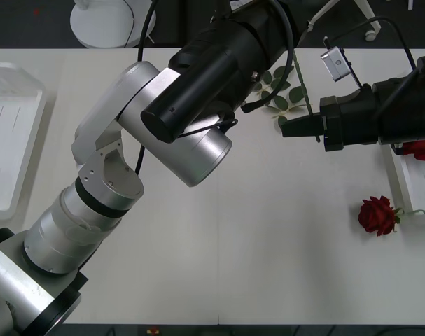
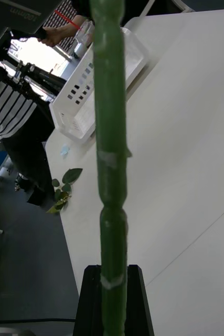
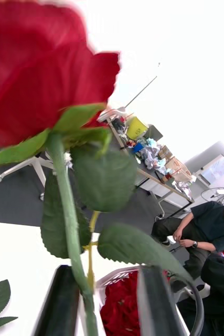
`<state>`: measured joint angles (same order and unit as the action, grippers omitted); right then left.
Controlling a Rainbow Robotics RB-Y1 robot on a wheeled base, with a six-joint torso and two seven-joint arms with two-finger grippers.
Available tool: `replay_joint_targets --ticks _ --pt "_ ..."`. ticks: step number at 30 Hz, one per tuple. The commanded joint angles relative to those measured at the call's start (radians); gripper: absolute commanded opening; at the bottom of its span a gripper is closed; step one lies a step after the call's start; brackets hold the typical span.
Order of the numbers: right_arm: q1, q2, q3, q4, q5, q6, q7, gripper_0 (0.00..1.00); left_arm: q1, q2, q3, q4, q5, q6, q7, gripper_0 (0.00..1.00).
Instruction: Place the red flowers into the right box and the blue flowers into the left box. If a person shows an open palm, hand one flower to the person first, then continue sorting.
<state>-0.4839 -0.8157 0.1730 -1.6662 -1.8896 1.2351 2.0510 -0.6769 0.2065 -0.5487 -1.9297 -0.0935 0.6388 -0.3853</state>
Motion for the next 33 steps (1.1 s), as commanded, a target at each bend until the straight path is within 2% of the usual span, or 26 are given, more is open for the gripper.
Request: replay_joint_targets --ticks 1,10,18,22,25,30,33 --pt "-0.039 0.016 0.008 -0.037 0.004 -0.009 -0.021 0.0 -0.052 -0.026 0.003 -0.028 -0.012 -0.018 0.014 1.0" --pt "-0.056 0.001 -0.006 -0.032 0.07 0.04 -0.041 0.0 -0.052 -0.026 0.003 -0.028 -0.012 -0.018 0.014 1.0" --pt "-0.096 -0.066 -0.056 0.055 0.234 0.245 -0.077 0.0 -0.047 0.008 0.006 -0.023 0.0 0.001 0.019 1.0" --pt "-0.127 -0.134 -0.078 0.115 0.354 0.363 -0.091 0.0 -0.053 0.044 0.038 -0.084 0.126 0.114 0.002 1.0" --pt "-0.142 -0.191 -0.084 0.158 0.415 0.403 -0.1 0.0 -0.053 0.079 0.084 -0.15 0.265 0.231 -0.081 1.0" --pt "-0.145 -0.309 -0.102 0.227 0.425 0.446 -0.17 0.0 -0.049 0.131 0.251 -0.209 0.629 0.455 -0.437 1.0" --pt "-0.142 -0.376 -0.102 0.261 0.429 0.458 -0.184 0.0 -0.041 0.155 0.323 -0.207 0.749 0.533 -0.615 1.0"
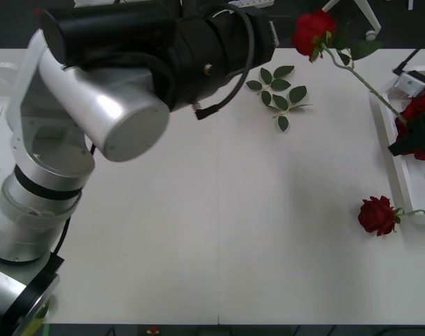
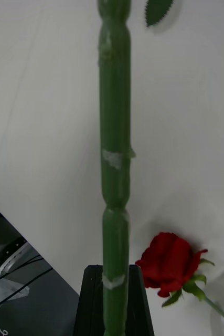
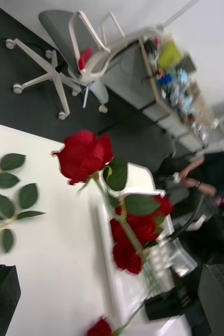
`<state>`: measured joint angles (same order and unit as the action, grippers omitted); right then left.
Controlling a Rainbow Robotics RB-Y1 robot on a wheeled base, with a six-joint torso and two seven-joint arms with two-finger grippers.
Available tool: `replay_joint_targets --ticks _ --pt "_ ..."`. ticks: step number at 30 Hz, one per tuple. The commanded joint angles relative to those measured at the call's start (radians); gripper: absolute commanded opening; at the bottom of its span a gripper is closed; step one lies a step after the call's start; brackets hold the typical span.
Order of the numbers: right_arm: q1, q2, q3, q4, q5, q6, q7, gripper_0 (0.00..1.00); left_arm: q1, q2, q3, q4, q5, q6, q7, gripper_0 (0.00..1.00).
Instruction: Place the red flowers into the right box and the blue flowers into the left box. If a person shows an open palm, hand one flower to the person first, then continue sorting.
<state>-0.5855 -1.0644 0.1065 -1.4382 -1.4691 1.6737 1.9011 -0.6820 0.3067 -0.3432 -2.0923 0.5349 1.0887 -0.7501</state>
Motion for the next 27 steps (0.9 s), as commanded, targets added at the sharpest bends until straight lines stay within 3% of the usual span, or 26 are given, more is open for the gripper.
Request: replay_joint_targets --ticks 1,6,11,18,22,27 --pt "-0.039 -0.16 -0.036 0.061 0.009 0.024 -0.03 0.0 -0.027 0.071 0.142 -0.041 0.163 0.109 -0.339 1.0" --pt "-0.034 -0.243 -0.037 0.216 0.041 0.063 -0.019 0.0 0.044 0.138 0.22 -0.012 0.364 0.112 -0.638 1.0" --pt "-0.033 -0.255 -0.05 0.364 0.11 0.038 0.016 0.0 0.119 0.25 0.228 0.048 0.588 -0.015 -0.877 1.0" --pt "-0.002 -0.253 -0.05 0.493 0.19 -0.078 0.154 0.0 0.226 0.423 0.224 0.209 1.151 -0.144 -1.407 1.0" --pt "0.033 -0.229 -0.05 0.51 0.262 -0.155 0.213 0.0 0.233 0.551 0.158 0.275 1.433 -0.182 -1.646 1.0" --pt "0.092 -0.187 -0.05 0.51 0.3 -0.229 0.213 0.0 0.231 0.744 0.043 0.262 1.729 -0.251 -1.83 1.0"
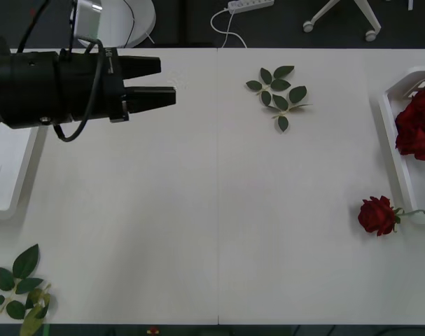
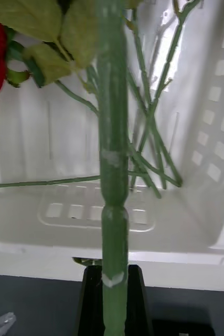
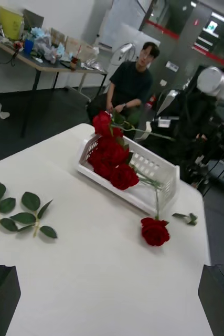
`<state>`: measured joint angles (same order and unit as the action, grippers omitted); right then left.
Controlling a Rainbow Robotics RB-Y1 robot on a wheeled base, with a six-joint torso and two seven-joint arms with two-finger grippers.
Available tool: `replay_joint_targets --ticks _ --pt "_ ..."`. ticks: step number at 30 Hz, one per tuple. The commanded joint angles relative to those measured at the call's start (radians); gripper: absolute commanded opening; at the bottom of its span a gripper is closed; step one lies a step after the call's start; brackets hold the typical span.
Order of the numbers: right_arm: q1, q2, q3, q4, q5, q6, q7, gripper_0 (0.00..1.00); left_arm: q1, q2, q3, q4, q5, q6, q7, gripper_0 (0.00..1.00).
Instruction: Place the red flowers into the right box and the blue flowers into the left box. If a person shows an open palm, hand one flower to the person first, then continue sorting.
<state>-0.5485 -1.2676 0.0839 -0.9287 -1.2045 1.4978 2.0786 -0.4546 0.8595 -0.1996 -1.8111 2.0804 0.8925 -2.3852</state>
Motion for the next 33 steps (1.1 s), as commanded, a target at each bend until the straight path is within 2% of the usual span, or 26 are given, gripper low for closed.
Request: replay_joint_targets --ticks 1,8,17,18,22,33 --pt "0.061 0.024 -0.027 0.001 0.046 -0.065 0.038 0.0 0.004 0.216 -0.11 -0.024 0.214 -0.061 -0.216 1.0" --pt "0.11 0.088 -0.027 0.001 0.157 -0.137 0.028 0.0 -0.027 0.332 -0.138 -0.056 0.435 -0.072 -0.319 1.0" --pt "0.113 0.132 -0.027 0.001 0.21 -0.162 0.015 0.0 -0.049 0.369 -0.152 -0.054 0.452 -0.073 -0.32 1.0" --pt "0.113 0.134 -0.027 0.001 0.21 -0.166 0.017 0.03 -0.05 0.372 -0.156 -0.054 0.454 -0.072 -0.32 1.0" --pt "0.113 0.139 -0.027 0.001 0.23 -0.18 0.017 0.28 -0.05 0.372 -0.158 -0.053 0.454 -0.072 -0.318 1.0" --pt "0.108 0.129 -0.036 -0.01 0.234 -0.177 0.041 0.67 -0.05 0.372 -0.158 -0.053 0.454 -0.072 -0.318 1.0"
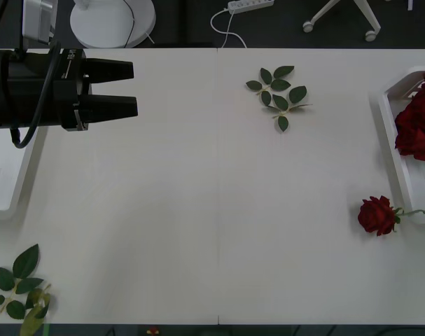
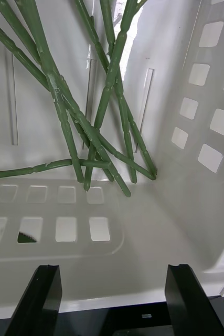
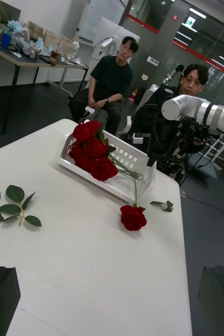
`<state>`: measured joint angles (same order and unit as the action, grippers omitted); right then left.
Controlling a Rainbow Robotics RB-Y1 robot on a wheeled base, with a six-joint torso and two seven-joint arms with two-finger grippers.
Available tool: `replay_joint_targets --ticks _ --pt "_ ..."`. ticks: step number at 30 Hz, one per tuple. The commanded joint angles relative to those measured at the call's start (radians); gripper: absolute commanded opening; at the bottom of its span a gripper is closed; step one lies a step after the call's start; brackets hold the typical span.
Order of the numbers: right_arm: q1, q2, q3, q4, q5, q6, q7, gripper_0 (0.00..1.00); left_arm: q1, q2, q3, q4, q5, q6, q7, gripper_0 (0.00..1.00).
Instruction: Place the red flowers into the right box and the blue flowers into the left box. If a person shows an open palm, hand one flower to the person first, then continue sorting.
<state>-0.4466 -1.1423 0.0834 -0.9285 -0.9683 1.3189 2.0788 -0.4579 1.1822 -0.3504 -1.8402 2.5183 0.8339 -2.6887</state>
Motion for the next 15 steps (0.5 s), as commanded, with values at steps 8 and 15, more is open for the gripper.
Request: replay_joint_targets --ticks 8,15 --pt "0.006 -0.042 -0.126 -0.185 -0.104 0.194 0.078 0.98 -0.047 0.05 -0.007 -0.024 0.016 -0.013 -0.014 1.0" --pt "0.006 -0.053 -0.201 -0.464 -0.248 0.287 0.109 1.0 -0.047 0.05 -0.007 -0.024 0.016 -0.013 -0.014 1.0"
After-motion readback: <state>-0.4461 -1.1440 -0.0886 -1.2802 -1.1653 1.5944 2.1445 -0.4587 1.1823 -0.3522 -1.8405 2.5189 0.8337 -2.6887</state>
